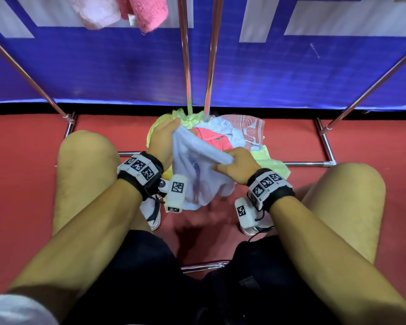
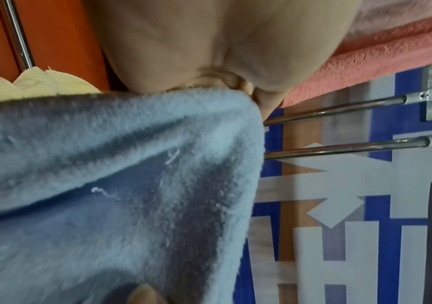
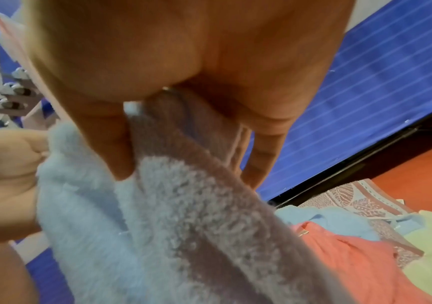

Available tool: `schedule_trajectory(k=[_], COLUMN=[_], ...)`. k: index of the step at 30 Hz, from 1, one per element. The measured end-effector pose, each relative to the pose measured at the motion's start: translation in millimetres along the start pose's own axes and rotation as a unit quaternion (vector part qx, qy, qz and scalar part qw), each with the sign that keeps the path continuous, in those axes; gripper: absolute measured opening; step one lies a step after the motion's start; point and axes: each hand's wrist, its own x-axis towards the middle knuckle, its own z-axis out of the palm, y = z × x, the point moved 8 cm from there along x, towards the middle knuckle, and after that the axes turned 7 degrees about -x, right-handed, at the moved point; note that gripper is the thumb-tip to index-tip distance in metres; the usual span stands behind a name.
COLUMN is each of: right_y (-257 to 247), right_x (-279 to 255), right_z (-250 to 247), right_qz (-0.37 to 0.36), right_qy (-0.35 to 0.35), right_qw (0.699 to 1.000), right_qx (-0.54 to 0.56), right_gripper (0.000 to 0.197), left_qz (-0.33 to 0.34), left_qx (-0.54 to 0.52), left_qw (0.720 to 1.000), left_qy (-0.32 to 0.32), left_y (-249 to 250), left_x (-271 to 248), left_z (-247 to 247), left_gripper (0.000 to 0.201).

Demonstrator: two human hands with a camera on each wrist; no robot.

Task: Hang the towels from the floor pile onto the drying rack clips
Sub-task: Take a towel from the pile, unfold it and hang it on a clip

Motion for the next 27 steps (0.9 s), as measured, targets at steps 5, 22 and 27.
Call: schedule_trajectory(k=[5,22,27], right_y=[-7,-24,-11], right_x=[4,0,0], right_z=[-19,-7,9], right_qz=[-0.043,-0.067,-0.011], right_qy=[0.092,0.085,-0.020], right_qw=[0.993,0.990,0.998], right_qx=[0.056,0.090,0.061], right_gripper=[0.035,0.068,0.022], left_qz=[0.074,0.028,0.007], left_qx=[0.162,0.260,0.085], left_qw=[0.984,0.943,0.988], left_qy=[-0.001,-0.208,-0.129], left_y=[7,-34,-19], left_x=[2,-26,-13], left_z=[-2,47,35], left_gripper=[0.026,0.025,0.022])
